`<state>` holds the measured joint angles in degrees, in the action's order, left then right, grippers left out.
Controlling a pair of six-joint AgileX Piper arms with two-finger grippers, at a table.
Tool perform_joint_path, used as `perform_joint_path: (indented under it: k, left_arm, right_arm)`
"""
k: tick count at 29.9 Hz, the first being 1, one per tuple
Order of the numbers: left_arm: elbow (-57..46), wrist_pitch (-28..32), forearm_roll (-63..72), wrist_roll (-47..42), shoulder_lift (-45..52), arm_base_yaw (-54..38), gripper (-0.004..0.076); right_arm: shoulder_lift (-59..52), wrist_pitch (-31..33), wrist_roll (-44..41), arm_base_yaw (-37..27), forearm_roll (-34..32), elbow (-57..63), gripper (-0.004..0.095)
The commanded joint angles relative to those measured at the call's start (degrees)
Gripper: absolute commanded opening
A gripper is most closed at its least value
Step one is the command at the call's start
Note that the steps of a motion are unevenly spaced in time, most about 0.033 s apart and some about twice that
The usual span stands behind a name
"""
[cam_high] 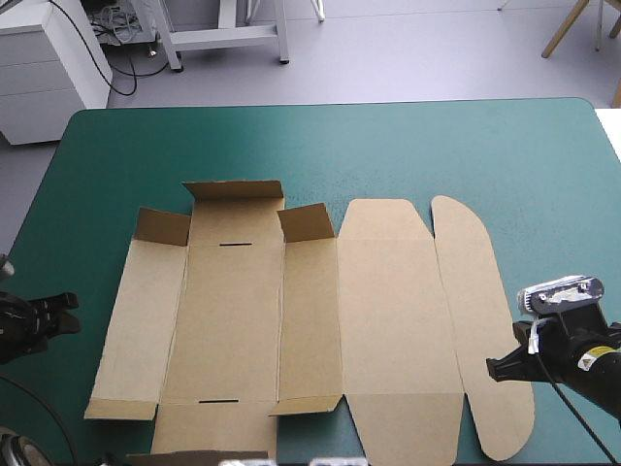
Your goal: Fold the box
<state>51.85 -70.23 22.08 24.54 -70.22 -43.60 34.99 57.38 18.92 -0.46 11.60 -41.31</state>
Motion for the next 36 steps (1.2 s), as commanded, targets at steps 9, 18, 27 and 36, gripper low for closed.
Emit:
perform_joint_path:
  k: [9, 18, 27, 36]
  left_arm:
    - [-10.6, 2.3, 12.8, 10.4, 1.1, 0.0, 0.0653]
    - [-13.6, 2.3, 13.3, 13.3, 0.3, 0.1, 0.056]
    - [-14.2, -2.4, 14.3, 15.0, -3.3, 0.1, 0.0542]
    - [-16.0, -2.8, 14.8, 16.4, -3.7, 7.2, 0.0541]
  right_arm:
    - [0.2, -3.1, 0.0, 0.2, -0.5, -1.5, -0.0014]
    - [0.2, -3.1, 0.0, 0.2, -0.5, -1.5, -0.0014]
    - [0.2, -3.1, 0.0, 0.2, -0.5, -1.5, -0.0014]
    - [0.2, -3.1, 0.0, 0.2, -0.5, -1.5, -0.0014]
